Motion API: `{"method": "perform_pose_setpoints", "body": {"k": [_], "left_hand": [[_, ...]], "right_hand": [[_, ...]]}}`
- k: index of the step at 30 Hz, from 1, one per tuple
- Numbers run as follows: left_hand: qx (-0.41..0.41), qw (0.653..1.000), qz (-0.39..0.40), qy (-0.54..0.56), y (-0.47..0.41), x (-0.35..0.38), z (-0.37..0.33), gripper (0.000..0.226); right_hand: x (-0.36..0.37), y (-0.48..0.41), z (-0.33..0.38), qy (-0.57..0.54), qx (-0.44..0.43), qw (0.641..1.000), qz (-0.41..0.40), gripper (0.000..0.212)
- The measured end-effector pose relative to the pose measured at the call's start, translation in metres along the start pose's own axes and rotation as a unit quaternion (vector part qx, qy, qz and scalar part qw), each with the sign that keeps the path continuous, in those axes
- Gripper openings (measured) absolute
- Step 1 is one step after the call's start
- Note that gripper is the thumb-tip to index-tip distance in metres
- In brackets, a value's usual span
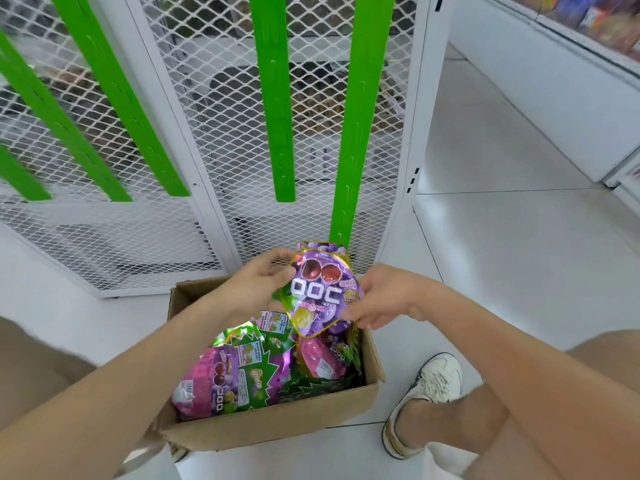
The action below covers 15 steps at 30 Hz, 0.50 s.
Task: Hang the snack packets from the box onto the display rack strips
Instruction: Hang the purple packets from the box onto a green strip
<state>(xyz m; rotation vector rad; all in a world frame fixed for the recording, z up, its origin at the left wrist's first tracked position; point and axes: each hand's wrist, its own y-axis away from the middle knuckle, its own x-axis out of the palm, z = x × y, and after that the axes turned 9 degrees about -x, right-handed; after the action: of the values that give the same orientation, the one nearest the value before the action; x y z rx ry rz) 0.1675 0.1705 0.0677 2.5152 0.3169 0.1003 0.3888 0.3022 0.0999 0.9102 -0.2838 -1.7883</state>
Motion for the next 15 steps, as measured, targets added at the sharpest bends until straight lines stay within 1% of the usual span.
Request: {"method": "perform_pose_setpoints", "body": {"k": [2, 3, 4, 5, 6, 7, 8, 9, 11, 12, 13, 15], "left_hand": [[-0.021, 0.997, 0.006, 0.078, 0.003, 0.002, -0.005, 0.020], [-0.031, 0.996, -0.002, 0.083, 0.004, 0.002, -0.007, 0.020], [-0.041, 0.997, -0.019, 0.063, 0.005, 0.001, -0.009, 0.021], [-0.049, 0.998, -0.037, 0.014, 0.007, 0.000, -0.012, 0.025], [-0.056, 0.996, -0.052, -0.050, 0.012, 0.000, -0.017, 0.036], [-0.055, 0.990, -0.062, -0.115, 0.016, -0.001, -0.020, 0.046], [-0.036, 0.984, -0.063, -0.160, 0.020, -0.001, -0.024, 0.052], [-0.002, 0.982, -0.054, -0.180, 0.023, 0.000, -0.026, 0.056], [0.076, 0.981, 0.000, -0.179, 0.033, 0.005, -0.035, 0.061], [0.108, 0.976, 0.025, -0.186, 0.037, 0.009, -0.041, 0.058], [0.137, 0.968, 0.036, -0.208, 0.039, 0.012, -0.045, 0.052], [0.177, 0.947, 0.020, -0.268, 0.040, 0.016, -0.052, 0.038]], "right_hand": [[-0.002, 0.007, 0.007, -0.096, -0.016, 0.994, -0.048, 0.027], [-0.002, 0.009, 0.010, -0.107, -0.031, 0.991, -0.070, 0.022], [-0.002, 0.012, 0.014, -0.113, -0.050, 0.988, -0.093, 0.015], [-0.003, 0.015, 0.017, -0.112, -0.069, 0.985, -0.112, 0.007], [-0.004, 0.019, 0.022, -0.109, -0.092, 0.981, -0.132, 0.003], [-0.005, 0.022, 0.024, -0.092, -0.121, 0.977, -0.149, 0.008], [-0.006, 0.024, 0.029, -0.057, -0.156, 0.972, -0.166, 0.015], [-0.005, 0.025, 0.030, 0.004, -0.196, 0.966, -0.171, 0.020], [-0.003, 0.026, 0.035, 0.122, -0.253, 0.947, -0.154, 0.018], [-0.001, 0.027, 0.038, 0.150, -0.271, 0.940, -0.142, 0.016], [-0.002, 0.026, 0.039, 0.161, -0.283, 0.935, -0.142, 0.014], [-0.006, 0.028, 0.047, 0.129, -0.289, 0.933, -0.170, 0.008]]}}
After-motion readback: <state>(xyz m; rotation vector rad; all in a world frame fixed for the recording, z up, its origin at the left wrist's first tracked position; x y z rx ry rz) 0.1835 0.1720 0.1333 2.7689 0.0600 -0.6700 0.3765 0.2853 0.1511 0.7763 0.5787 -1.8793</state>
